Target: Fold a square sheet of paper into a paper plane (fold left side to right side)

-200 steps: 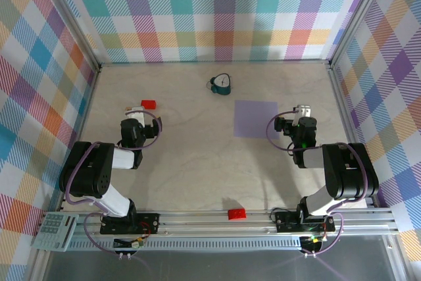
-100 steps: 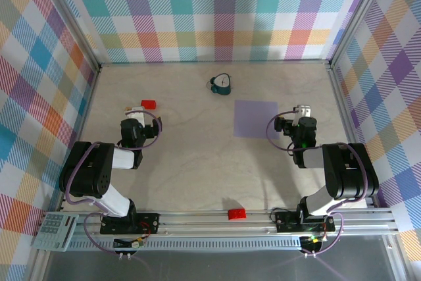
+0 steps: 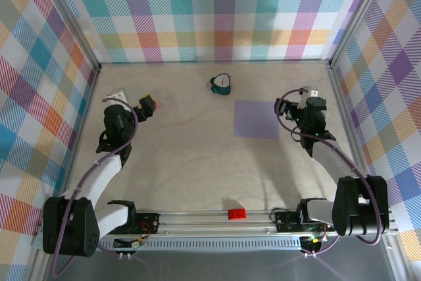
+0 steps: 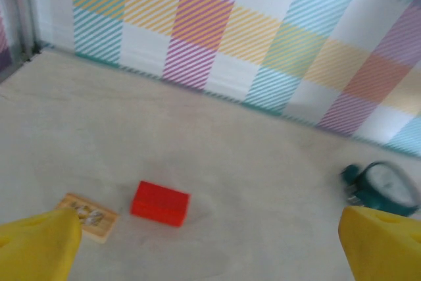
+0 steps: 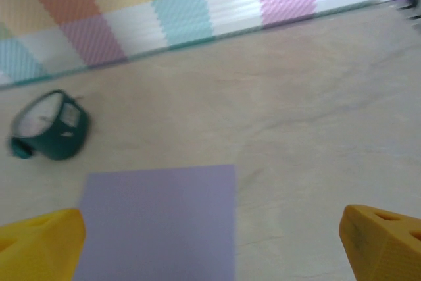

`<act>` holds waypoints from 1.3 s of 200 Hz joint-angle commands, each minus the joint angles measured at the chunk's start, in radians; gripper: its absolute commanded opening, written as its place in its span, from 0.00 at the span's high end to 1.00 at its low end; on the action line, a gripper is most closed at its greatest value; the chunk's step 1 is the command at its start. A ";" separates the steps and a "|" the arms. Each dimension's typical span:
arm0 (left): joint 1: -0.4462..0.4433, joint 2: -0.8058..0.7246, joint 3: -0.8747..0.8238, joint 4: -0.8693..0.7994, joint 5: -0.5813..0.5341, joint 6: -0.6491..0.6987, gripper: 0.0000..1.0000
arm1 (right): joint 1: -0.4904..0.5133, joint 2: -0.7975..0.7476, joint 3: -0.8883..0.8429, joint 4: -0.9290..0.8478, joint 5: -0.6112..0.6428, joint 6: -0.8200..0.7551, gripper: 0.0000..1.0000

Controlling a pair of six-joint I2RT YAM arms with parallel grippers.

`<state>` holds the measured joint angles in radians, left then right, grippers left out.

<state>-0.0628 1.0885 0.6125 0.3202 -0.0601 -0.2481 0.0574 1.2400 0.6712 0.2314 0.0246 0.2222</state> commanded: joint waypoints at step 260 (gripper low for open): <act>0.006 -0.093 0.007 -0.556 0.262 -0.375 0.00 | 0.723 0.480 0.193 -0.269 -0.121 0.740 0.01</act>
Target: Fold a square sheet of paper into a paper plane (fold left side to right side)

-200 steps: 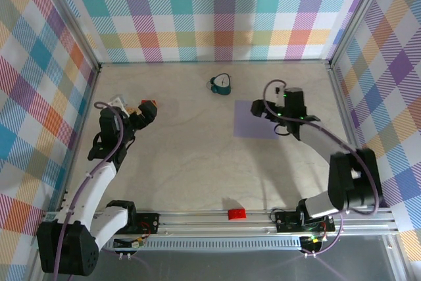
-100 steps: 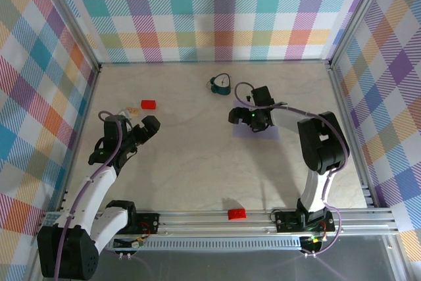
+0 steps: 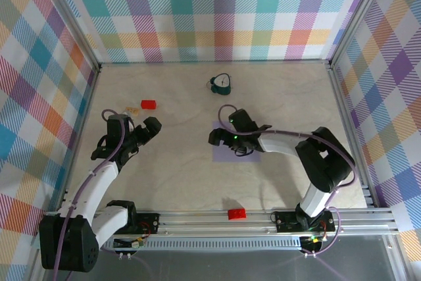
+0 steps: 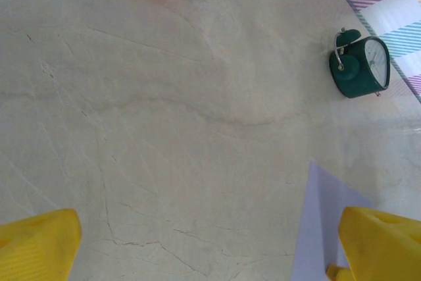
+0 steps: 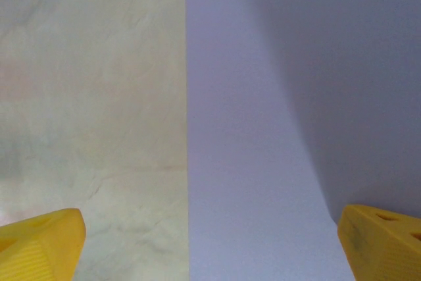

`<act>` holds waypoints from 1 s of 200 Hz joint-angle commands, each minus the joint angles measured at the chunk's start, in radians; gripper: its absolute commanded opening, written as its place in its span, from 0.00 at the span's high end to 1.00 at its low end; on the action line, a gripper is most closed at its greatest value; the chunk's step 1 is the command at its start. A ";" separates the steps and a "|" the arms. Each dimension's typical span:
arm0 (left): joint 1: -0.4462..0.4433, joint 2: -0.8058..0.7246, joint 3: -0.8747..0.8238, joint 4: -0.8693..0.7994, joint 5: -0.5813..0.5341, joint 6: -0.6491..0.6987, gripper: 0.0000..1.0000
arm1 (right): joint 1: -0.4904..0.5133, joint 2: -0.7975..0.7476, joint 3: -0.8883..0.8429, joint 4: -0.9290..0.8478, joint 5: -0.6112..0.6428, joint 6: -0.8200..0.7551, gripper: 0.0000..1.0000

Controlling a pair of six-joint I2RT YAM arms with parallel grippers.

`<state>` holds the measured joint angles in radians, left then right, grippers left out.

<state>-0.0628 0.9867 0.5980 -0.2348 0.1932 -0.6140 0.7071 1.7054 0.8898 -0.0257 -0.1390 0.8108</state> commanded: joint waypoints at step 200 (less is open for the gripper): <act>-0.534 0.518 0.082 0.433 0.253 -0.201 0.44 | -0.204 -0.152 0.045 -0.326 0.034 -0.393 0.07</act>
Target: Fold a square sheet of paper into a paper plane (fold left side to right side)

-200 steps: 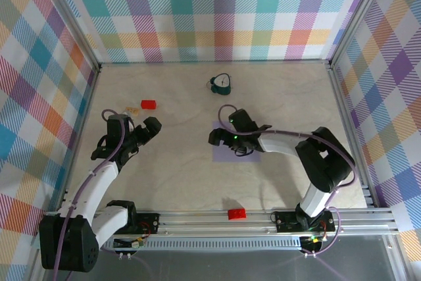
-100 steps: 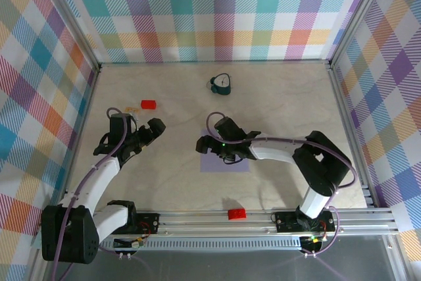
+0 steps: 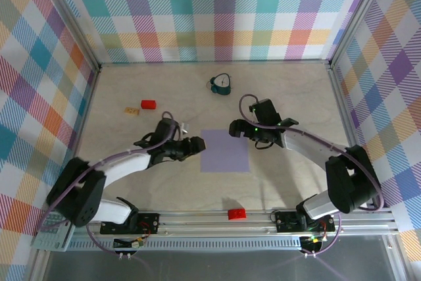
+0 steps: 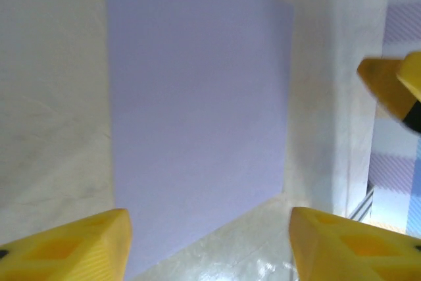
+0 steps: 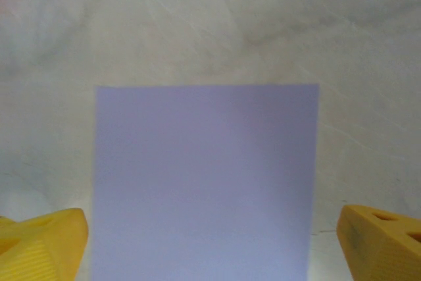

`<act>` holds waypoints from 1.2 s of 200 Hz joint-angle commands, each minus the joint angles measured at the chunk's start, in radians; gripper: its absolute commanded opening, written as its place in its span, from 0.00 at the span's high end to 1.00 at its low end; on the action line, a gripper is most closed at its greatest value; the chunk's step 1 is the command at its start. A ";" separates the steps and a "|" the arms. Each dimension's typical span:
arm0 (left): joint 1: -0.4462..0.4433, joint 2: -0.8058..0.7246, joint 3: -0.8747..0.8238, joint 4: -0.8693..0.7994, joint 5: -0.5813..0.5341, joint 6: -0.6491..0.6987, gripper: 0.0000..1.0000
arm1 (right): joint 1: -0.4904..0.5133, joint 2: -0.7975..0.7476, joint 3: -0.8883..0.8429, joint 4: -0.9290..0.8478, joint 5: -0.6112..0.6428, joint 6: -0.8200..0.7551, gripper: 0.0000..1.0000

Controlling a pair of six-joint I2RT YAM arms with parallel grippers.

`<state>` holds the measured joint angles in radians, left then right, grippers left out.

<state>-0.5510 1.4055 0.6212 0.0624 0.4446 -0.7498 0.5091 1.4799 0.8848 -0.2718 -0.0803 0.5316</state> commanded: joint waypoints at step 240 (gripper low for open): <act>-0.087 0.320 0.115 0.090 -0.061 -0.089 0.52 | 0.099 0.310 0.216 -0.187 0.005 -0.117 0.23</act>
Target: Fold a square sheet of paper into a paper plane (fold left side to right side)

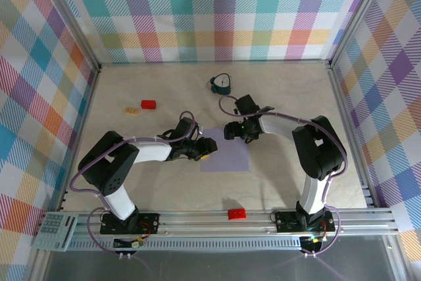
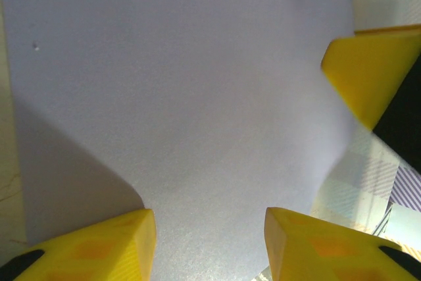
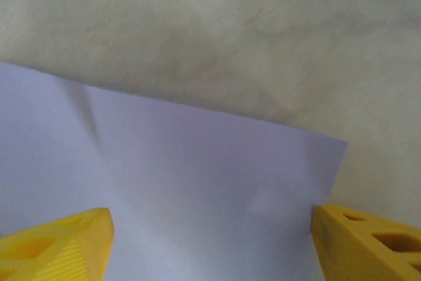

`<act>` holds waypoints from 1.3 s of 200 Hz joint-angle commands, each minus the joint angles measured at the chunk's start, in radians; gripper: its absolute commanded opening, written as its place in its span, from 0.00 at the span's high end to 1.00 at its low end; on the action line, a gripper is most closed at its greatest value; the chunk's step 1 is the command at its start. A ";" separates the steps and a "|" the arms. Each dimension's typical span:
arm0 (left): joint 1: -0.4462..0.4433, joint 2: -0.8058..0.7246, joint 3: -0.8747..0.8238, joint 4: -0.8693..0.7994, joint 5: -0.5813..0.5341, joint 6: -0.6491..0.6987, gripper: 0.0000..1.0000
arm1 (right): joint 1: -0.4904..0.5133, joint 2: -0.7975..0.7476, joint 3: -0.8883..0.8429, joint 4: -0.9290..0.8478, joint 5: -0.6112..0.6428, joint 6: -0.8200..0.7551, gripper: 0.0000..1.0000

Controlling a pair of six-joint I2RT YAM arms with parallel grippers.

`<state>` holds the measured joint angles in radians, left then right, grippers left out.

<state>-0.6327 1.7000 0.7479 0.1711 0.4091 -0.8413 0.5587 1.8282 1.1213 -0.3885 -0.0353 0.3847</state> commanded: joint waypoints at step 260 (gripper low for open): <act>0.327 -0.685 -0.225 0.093 0.172 0.280 0.13 | -0.200 -0.583 -0.241 0.133 -0.690 0.010 0.78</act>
<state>-0.3313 1.0782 0.5758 0.1272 0.4694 -0.5961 0.3569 1.3151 0.8749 -0.3069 -0.5777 0.4026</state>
